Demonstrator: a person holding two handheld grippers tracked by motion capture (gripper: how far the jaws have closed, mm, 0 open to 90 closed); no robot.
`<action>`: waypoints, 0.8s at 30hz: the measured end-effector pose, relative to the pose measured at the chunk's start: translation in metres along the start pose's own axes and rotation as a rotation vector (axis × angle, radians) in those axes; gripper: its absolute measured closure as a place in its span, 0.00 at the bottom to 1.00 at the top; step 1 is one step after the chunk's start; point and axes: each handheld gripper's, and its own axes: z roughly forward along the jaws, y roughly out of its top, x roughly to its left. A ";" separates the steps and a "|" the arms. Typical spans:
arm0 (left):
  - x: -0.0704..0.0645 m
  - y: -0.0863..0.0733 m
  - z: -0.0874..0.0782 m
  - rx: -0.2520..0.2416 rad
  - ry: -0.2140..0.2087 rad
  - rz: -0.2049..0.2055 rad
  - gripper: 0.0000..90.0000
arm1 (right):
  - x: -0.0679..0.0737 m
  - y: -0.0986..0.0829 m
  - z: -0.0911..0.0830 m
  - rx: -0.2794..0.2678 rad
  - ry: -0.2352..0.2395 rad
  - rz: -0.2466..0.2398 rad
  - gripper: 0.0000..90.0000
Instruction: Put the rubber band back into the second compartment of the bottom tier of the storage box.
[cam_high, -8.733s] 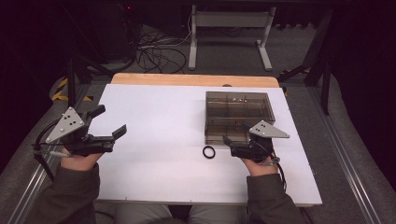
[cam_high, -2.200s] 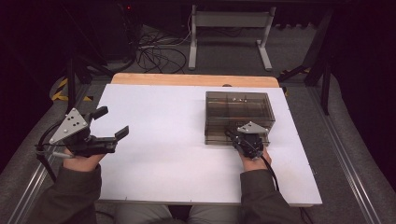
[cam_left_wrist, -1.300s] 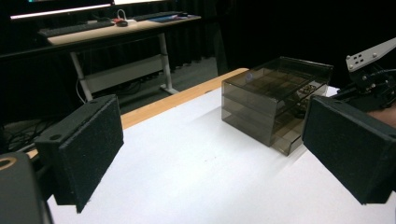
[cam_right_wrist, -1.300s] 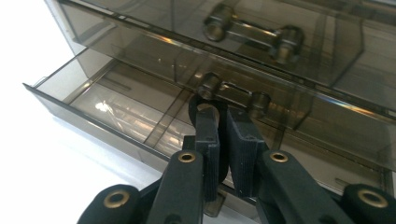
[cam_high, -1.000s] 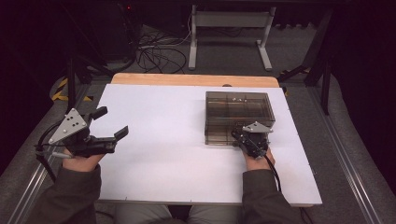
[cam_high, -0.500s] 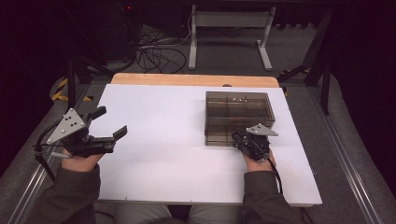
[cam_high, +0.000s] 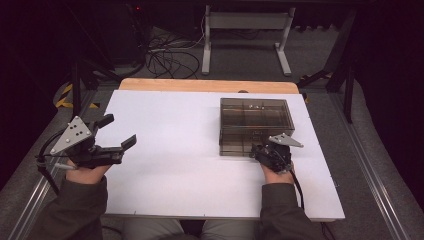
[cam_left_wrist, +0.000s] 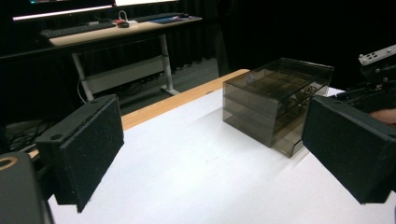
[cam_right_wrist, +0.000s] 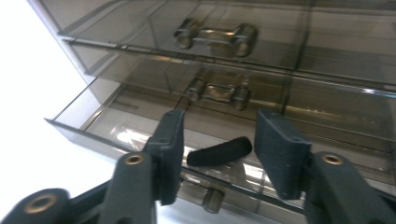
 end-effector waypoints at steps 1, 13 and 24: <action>0.000 0.000 0.000 0.000 0.000 0.001 0.07 | -0.001 0.000 0.000 -0.005 0.003 0.011 0.52; 0.000 0.000 -0.001 -0.003 0.001 0.002 0.08 | -0.009 0.002 -0.014 -0.049 0.027 0.064 0.62; 0.000 0.000 -0.001 -0.002 0.000 0.002 0.08 | -0.006 0.006 -0.022 0.017 0.013 -0.036 1.00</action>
